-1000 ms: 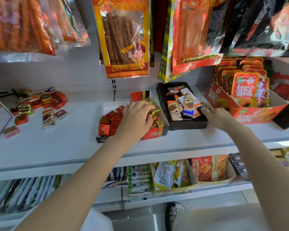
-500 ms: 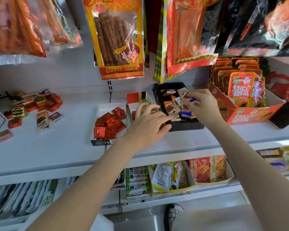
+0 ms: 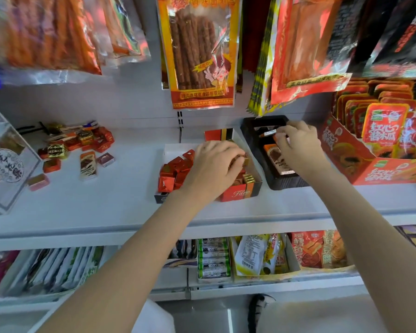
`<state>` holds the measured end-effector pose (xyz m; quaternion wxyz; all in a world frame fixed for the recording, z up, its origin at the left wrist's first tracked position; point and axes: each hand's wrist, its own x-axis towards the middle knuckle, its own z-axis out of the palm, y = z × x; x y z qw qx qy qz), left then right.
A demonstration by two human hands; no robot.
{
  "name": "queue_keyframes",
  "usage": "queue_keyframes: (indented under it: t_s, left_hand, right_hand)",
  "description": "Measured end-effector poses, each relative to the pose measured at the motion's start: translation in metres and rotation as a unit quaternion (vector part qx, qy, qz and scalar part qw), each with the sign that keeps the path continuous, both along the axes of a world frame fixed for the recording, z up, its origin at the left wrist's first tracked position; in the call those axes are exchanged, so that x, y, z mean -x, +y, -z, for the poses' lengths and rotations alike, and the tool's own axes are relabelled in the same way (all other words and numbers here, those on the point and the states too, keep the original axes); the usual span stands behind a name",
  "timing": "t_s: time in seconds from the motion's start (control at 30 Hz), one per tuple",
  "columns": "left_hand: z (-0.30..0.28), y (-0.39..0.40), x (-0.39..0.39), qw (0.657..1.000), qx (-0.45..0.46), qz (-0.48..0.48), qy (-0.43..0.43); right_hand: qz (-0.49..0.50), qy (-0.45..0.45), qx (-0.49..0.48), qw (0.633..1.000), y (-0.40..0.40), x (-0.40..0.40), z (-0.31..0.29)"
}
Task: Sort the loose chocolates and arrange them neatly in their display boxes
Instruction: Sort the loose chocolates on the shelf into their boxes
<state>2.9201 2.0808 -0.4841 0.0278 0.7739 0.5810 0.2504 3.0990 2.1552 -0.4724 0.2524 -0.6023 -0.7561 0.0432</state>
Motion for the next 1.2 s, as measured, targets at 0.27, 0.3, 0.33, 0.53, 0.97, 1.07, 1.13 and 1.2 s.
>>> queue_keyframes:
  t_s: [0.27, 0.3, 0.33, 0.53, 0.97, 1.07, 1.13, 1.2]
  left_hand:
    - [0.001, -0.02, 0.079, 0.994, 0.0, -0.113, 0.001]
    - [0.001, -0.024, 0.091, 0.992, 0.0, -0.125, -0.003]
    - [0.001, -0.028, 0.103, 0.99, 0.001, -0.138, -0.005]
    - [0.015, -0.056, 0.187, 0.963, 0.081, -0.255, 0.028]
    - [0.021, -0.064, 0.257, 0.959, 0.201, -0.193, -0.058]
    - [0.019, -0.063, 0.255, 0.958, 0.178, -0.21, -0.08]
    - [0.019, -0.061, 0.253, 0.952, 0.174, -0.242, -0.072]
    - [0.019, -0.059, 0.247, 0.942, 0.179, -0.282, -0.047]
  right_hand:
    - [-0.212, 0.033, -0.023, 0.976, -0.055, 0.074, -0.016]
    - [-0.226, 0.045, -0.016, 0.973, -0.059, 0.088, -0.018]
    - [-0.242, 0.056, -0.01, 0.969, -0.061, 0.103, -0.02]
    - [-0.332, 0.053, 0.046, 0.941, -0.048, 0.213, -0.014]
    - [-0.369, -0.12, 0.12, 0.914, 0.016, 0.36, 0.024]
    - [-0.332, -0.111, 0.141, 0.926, 0.01, 0.345, 0.019]
    - [-0.337, -0.104, 0.151, 0.923, 0.004, 0.328, 0.01]
    - [-0.333, -0.057, 0.141, 0.93, -0.006, 0.302, 0.002]
